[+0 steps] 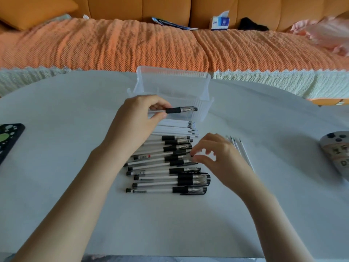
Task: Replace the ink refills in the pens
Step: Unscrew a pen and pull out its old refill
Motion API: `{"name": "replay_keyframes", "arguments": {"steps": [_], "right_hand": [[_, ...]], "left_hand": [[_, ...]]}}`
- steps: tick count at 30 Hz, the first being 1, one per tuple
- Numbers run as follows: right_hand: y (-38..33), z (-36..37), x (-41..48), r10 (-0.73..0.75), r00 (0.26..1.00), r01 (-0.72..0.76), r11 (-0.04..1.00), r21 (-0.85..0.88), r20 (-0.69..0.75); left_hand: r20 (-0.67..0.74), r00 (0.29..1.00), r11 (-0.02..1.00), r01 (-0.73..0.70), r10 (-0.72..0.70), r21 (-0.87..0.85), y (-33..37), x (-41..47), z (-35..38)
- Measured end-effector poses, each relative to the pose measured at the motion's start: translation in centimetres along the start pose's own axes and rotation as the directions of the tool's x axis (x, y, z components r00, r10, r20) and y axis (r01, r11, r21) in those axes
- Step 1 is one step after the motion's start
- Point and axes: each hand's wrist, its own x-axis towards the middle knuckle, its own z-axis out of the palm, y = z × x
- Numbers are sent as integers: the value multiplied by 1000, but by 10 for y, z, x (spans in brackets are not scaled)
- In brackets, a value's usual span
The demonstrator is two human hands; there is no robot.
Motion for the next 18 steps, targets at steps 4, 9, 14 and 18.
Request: {"name": "replay_keyframes", "arguments": {"steps": [4, 9, 14, 18], "right_hand": [[0, 0, 1, -14, 1000, 14, 999, -38, 7], [1, -2, 0, 0, 998, 2, 1000, -29, 59], [-2, -1, 0, 12, 993, -9, 1000, -28, 118], [-2, -3, 0, 45, 991, -41, 998, -39, 125]], "left_hand": [[5, 999, 999, -53, 53, 10, 5, 37, -2], [99, 993, 998, -58, 60, -31, -1, 84, 11], [286, 958, 1000, 25, -28, 15, -19, 103, 25], [352, 932, 996, 69, -82, 48, -25, 109, 21]]}}
